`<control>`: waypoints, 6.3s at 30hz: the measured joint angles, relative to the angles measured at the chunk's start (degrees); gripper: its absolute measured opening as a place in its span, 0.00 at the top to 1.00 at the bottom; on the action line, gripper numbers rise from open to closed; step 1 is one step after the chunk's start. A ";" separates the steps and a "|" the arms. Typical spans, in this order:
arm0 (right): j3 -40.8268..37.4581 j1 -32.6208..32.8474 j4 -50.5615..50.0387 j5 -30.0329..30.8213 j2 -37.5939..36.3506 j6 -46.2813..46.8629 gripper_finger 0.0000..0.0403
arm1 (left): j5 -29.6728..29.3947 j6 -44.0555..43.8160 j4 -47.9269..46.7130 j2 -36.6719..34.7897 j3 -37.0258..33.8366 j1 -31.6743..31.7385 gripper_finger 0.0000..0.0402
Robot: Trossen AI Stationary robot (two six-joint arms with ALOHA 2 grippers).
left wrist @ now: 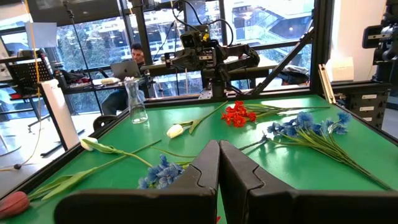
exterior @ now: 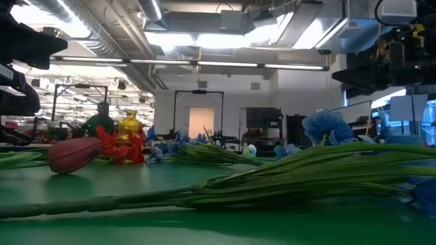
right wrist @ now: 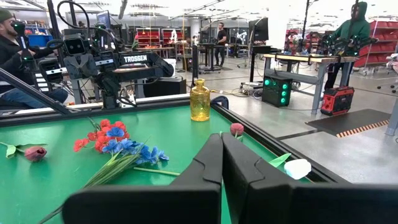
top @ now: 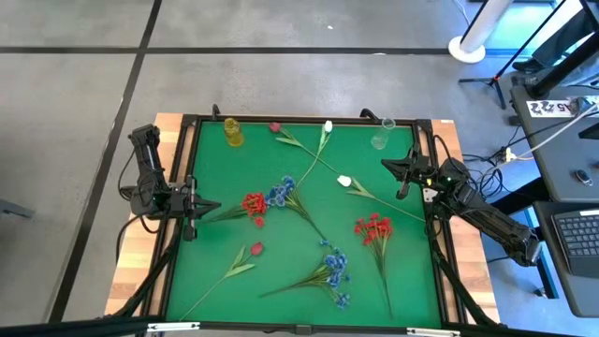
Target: Sort flowers into vase by color
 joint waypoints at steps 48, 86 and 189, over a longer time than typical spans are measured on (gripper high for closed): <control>0.00 -0.02 0.00 0.00 0.00 -0.01 1.00 | -0.02 13.15 0.00 0.02 -0.02 0.01 1.00; 0.01 0.00 -0.01 0.01 -0.01 -0.01 1.00 | 40.91 9.65 7.73 0.02 -0.04 23.19 1.00; 0.01 -0.01 0.00 -0.01 -0.02 0.00 1.00 | 78.27 -35.57 -40.92 57.40 37.44 67.14 0.50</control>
